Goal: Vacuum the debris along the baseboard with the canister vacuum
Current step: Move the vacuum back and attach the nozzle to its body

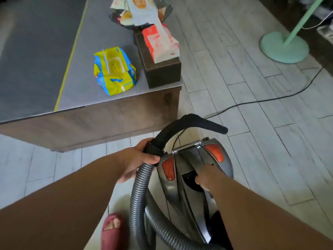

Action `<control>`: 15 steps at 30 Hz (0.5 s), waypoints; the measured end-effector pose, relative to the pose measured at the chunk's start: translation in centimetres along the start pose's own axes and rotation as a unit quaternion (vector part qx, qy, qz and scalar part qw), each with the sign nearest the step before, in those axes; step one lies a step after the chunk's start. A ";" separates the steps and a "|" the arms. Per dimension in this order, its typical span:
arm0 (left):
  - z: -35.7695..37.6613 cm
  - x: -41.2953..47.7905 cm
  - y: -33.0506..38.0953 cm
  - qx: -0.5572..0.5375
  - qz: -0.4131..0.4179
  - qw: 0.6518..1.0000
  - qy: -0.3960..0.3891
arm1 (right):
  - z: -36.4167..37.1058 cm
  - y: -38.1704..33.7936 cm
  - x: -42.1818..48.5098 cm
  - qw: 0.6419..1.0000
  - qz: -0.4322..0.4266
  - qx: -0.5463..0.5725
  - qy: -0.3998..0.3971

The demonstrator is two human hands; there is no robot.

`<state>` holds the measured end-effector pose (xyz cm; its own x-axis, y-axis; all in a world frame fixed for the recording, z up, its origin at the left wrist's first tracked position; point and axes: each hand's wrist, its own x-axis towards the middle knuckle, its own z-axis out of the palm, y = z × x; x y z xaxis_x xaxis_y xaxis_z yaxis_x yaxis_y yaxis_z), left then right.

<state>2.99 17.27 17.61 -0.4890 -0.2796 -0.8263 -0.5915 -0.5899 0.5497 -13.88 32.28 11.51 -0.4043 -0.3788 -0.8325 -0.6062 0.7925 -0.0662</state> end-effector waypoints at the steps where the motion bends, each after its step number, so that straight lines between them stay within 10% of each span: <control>1: -1.1 0.3 0.2 -0.001 0.002 1.000 0.000 | -0.1 -1.1 0.5 1.000 0.004 0.004 -0.001; 15: -12.4 6.9 3.7 0.079 0.083 0.993 -0.025 | -1.2 -13.6 9.3 0.996 0.031 0.087 0.010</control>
<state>5.34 3.78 12.46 -0.6173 -0.3222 -0.7177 -0.5917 -0.4111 0.6934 -10.15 17.39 5.32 -0.4518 -0.3340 -0.8272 -0.4521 0.8851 -0.1105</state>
